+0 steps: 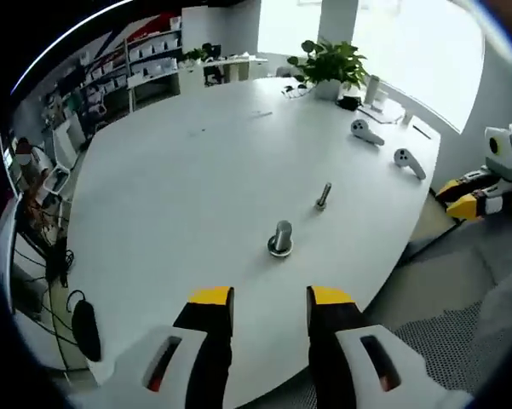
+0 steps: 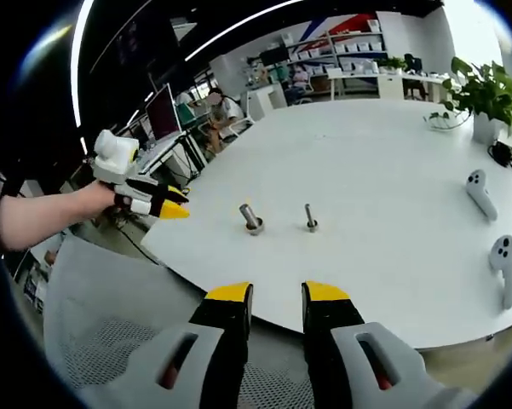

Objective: Place the washer onto the threaded stud by aligning its center hole with the stud, sliding it down to the base, and recovering from edge contact or off-axis alignment until the washer reaches the visible bottom stop.

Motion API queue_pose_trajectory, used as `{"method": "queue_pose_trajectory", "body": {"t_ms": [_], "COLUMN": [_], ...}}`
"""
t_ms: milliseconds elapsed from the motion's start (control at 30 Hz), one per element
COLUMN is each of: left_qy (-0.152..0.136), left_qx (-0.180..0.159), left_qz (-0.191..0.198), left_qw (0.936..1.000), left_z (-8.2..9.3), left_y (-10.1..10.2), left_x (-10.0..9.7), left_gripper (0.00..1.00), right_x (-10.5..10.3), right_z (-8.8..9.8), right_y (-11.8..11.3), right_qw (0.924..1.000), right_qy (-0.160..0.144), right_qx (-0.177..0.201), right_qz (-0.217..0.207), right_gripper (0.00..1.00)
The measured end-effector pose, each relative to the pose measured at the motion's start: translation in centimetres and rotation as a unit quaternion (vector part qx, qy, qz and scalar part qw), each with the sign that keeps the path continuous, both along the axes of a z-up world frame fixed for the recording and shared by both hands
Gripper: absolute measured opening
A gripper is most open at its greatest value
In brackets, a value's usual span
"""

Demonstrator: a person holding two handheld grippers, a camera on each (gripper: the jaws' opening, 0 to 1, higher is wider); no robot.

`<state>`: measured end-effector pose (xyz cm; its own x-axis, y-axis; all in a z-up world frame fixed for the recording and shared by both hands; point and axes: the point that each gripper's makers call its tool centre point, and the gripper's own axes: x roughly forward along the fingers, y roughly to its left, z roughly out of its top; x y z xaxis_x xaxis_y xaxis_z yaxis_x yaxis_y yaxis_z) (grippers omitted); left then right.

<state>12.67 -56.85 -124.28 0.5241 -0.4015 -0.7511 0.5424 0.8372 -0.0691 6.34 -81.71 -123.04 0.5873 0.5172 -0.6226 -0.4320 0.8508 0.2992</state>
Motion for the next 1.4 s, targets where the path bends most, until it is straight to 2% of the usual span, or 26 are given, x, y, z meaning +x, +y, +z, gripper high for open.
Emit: {"method": "queue_pose_trajectory", "body": {"t_ms": [100,400,533,667,733,800,833,900,967,1067,1167,1233,1267,1333,1400], "left_qy": [-0.023,-0.042,-0.048,-0.068,-0.074,-0.072,-0.076,-0.065,-0.080,-0.084,-0.080,-0.086,-0.089,-0.086,-0.090], "left_qx": [-0.029,-0.047,-0.047,-0.045,-0.056,-0.070,-0.077,-0.114,-0.156,-0.142,-0.147,-0.113,-0.105,-0.124,-0.120], "left_qz": [0.028,0.052,0.051,0.047,0.051,0.060,0.063,0.077,0.078,0.058,0.038,0.019,0.018,0.020,0.016], "left_qw": [0.9989,0.9967,0.9965,0.9955,0.9944,0.9931,0.9921,0.9884,0.9814,0.9846,0.9851,0.9896,0.9904,0.9883,0.9886], "left_z": [1.5,4.1,4.4,4.3,4.1,3.7,3.7,4.2,5.5,5.7,5.6,5.3,5.2,5.2,5.1], "left_y": [1.6,4.3,5.2,6.1,6.3,6.6,6.6,5.9,4.6,3.3,1.6,1.9,2.0,1.7,1.7], "left_x": [-0.8,-3.7,-5.0,-6.0,-6.3,-6.3,-6.3,-6.3,-6.0,-6.0,-6.5,-6.8,-6.9,-7.4,-7.6], "left_gripper": [0.33,0.35,0.35,0.35,0.35,0.35,0.35,0.36,0.36,0.35,0.35,0.34,0.33,0.34,0.34], "right_x": [-0.1,0.0,-0.1,-0.2,-0.4,-0.3,-0.3,-0.2,-0.1,0.0,0.0,-0.3,-0.3,-0.1,0.2], "right_z": [0.0,-0.2,-0.2,-0.3,-0.6,-0.5,-0.4,-0.1,-0.1,0.4,0.6,0.6,0.7,0.7,0.4], "right_y": [0.0,-0.2,-0.1,-0.1,-0.1,-0.1,-0.1,-0.2,-0.6,-0.9,-1.6,-1.6,-1.7,-2.2,-2.4], "right_qw": [1.0000,1.0000,1.0000,0.9999,0.9998,0.9997,0.9997,0.9996,0.9990,0.9989,0.9977,0.9974,0.9973,0.9960,0.9947], "right_qy": [0.000,0.003,0.006,0.007,0.016,0.012,0.009,0.002,0.002,0.007,0.012,0.025,0.022,0.011,0.005], "right_qx": [-0.001,-0.007,-0.006,-0.009,-0.013,-0.021,-0.022,-0.029,-0.045,-0.037,-0.046,-0.037,-0.039,-0.047,-0.045], "right_qz": [0.001,-0.002,-0.001,0.000,0.002,0.006,0.006,0.002,-0.004,-0.027,-0.049,-0.057,-0.058,-0.075,-0.093], "right_gripper": [0.25,0.25,0.25,0.25,0.25,0.25,0.25,0.26,0.27,0.27,0.28,0.28,0.28,0.28,0.28]}}
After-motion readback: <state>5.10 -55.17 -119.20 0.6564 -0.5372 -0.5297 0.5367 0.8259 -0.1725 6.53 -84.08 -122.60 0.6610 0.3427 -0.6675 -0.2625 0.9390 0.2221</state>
